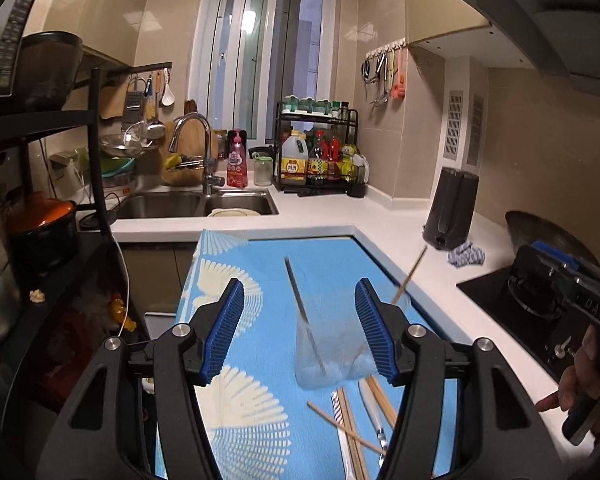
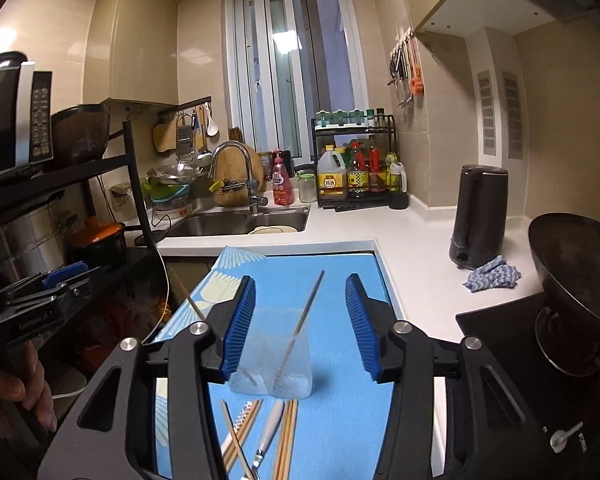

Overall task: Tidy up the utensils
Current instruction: 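Move the left tool to the white spoon while the right tool approaches a chopstick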

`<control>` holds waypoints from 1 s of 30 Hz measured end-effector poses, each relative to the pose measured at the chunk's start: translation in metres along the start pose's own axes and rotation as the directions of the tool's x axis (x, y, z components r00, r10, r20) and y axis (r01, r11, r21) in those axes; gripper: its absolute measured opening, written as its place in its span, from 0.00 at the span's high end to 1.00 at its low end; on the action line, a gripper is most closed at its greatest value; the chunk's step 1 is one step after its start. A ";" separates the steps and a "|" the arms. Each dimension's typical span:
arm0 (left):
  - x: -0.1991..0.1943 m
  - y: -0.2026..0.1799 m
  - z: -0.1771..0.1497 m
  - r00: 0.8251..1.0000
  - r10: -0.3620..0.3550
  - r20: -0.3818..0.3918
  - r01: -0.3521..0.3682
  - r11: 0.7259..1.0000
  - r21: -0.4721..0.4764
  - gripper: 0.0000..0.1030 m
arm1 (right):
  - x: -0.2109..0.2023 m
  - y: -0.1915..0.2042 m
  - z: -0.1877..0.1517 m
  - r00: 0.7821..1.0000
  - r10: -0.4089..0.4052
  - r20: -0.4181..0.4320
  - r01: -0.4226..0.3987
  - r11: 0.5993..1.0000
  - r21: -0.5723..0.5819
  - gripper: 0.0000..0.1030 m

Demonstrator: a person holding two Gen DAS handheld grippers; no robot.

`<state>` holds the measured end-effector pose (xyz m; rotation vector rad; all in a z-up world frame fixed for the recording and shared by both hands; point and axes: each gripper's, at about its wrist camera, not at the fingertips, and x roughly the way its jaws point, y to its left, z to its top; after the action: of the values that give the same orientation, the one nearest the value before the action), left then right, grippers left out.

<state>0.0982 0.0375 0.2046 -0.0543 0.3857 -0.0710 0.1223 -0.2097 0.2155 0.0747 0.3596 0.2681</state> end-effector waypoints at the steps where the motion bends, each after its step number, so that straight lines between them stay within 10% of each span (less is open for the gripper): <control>1: -0.003 -0.001 -0.011 1.000 0.002 -0.005 -0.002 1.000 0.000 0.47 | -0.004 0.001 -0.008 1.000 0.002 -0.001 -0.002 1.000 -0.006 0.64; 14: 0.014 -0.012 -0.170 0.969 -0.037 -0.243 0.010 0.994 -0.110 0.84 | -0.003 0.016 -0.172 0.960 0.115 -0.254 -0.095 0.991 0.091 0.94; 30: 0.041 -0.026 -0.213 0.937 -0.120 -0.328 0.063 0.982 -0.179 0.84 | 0.020 0.030 -0.238 0.934 0.105 -0.341 -0.115 0.993 -0.009 0.90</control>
<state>0.0539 -0.0004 -0.0054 -0.2279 0.7329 -0.1419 0.0474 -0.1692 -0.0100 0.0196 0.6972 0.3993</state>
